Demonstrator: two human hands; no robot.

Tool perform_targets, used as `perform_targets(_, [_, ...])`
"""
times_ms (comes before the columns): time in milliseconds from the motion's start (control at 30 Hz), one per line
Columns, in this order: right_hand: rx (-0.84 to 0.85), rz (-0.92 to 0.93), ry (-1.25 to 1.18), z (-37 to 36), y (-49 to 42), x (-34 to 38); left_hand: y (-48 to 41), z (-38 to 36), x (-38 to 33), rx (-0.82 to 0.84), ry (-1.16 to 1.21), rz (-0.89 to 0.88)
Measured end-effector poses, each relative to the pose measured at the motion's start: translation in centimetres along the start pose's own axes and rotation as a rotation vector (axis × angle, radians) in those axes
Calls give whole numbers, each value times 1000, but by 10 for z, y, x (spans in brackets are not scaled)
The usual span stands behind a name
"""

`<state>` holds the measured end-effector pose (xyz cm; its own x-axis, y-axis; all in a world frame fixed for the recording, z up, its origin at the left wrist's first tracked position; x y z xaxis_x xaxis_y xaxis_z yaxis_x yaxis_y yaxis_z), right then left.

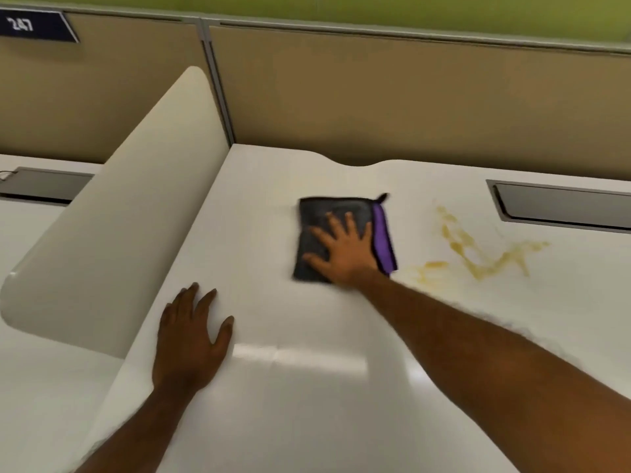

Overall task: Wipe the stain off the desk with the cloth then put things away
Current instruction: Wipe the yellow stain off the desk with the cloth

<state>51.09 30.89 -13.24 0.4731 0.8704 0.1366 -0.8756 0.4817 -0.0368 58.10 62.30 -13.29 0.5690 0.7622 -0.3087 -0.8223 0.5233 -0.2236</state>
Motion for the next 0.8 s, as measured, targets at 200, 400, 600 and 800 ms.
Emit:
perform_targets(200, [-83,136,-89,15,38,-63,-1,-1,0,6,-11,-3])
perform_targets(400, [-67,-322,-23,15,39,-77,-4,-5,-2,23,-94,-29])
perform_targets(600, [-84,184,-171,15,81,-29,-38,-12,-47,25,-46,-132])
perform_targets(800, [-280,-145,-130,31,82,-94,-50,-52,-97,97,53,-185])
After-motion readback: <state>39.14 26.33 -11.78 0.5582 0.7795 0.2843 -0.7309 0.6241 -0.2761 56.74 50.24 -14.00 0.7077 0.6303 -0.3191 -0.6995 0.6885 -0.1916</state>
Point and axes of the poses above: each hand's wrist, its own y-axis away from the middle knuckle, its own z-axis out of the back of the hand, x = y × z, the point moved 7 cm from there along -y, towards the middle knuckle, and after that the axes turned 8 degrees about -x, right-handed, at the moved point
